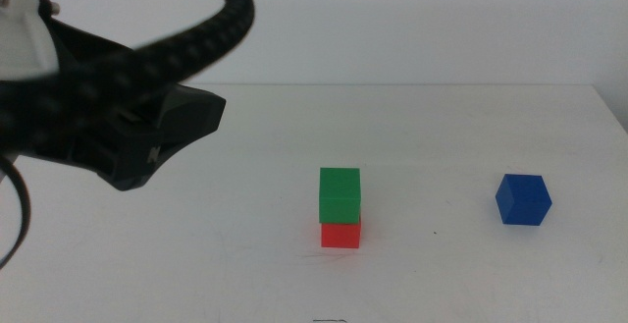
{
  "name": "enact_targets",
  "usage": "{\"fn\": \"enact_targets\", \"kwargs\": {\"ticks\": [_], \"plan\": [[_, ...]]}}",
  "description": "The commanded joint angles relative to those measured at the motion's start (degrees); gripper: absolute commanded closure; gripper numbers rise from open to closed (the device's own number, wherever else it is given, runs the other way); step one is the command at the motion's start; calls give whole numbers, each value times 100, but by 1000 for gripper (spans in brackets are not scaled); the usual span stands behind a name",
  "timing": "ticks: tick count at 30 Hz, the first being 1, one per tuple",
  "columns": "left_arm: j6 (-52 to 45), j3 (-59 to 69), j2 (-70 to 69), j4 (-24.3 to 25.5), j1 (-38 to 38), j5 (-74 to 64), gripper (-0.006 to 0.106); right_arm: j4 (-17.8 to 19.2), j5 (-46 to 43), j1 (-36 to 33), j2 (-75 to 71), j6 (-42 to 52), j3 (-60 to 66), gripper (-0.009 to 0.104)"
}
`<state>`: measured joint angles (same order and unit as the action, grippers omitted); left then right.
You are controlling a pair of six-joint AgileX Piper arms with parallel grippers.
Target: Stack red cubes first, then green, then blue cubes in a specific spot.
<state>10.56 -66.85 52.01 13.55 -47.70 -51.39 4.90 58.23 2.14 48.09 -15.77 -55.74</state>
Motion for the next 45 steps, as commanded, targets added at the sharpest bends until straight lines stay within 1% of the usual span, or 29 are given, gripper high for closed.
{"fn": "enact_targets", "kwargs": {"ticks": [1, 4, 8, 15, 22, 29, 38, 45], "plan": [[19, -154, -35, 76, -16, 392, 9, 79, 225, 32, 553, 75, -566, 1], [19, -154, -35, 76, -16, 392, 9, 7, 427, 32, 1108, 55, -892, 1], [19, -154, -35, 76, -16, 392, 9, -36, 67, 32, 1595, -61, -1050, 1], [19, -154, -35, 76, -16, 392, 9, -76, 53, 8, 2128, -14, -1078, 1], [19, -154, -35, 76, -16, 392, 9, 20, 101, -316, 2384, 9, -1201, 1], [19, -154, -35, 76, -16, 392, 9, -117, 101, -500, 2899, 24, -1428, 1], [19, -154, -35, 76, -16, 392, 9, -147, 7, -782, 3864, 411, -1797, 1], [19, -154, -35, 76, -16, 392, 9, -185, -334, -830, 4471, 741, -1999, 1]]}}
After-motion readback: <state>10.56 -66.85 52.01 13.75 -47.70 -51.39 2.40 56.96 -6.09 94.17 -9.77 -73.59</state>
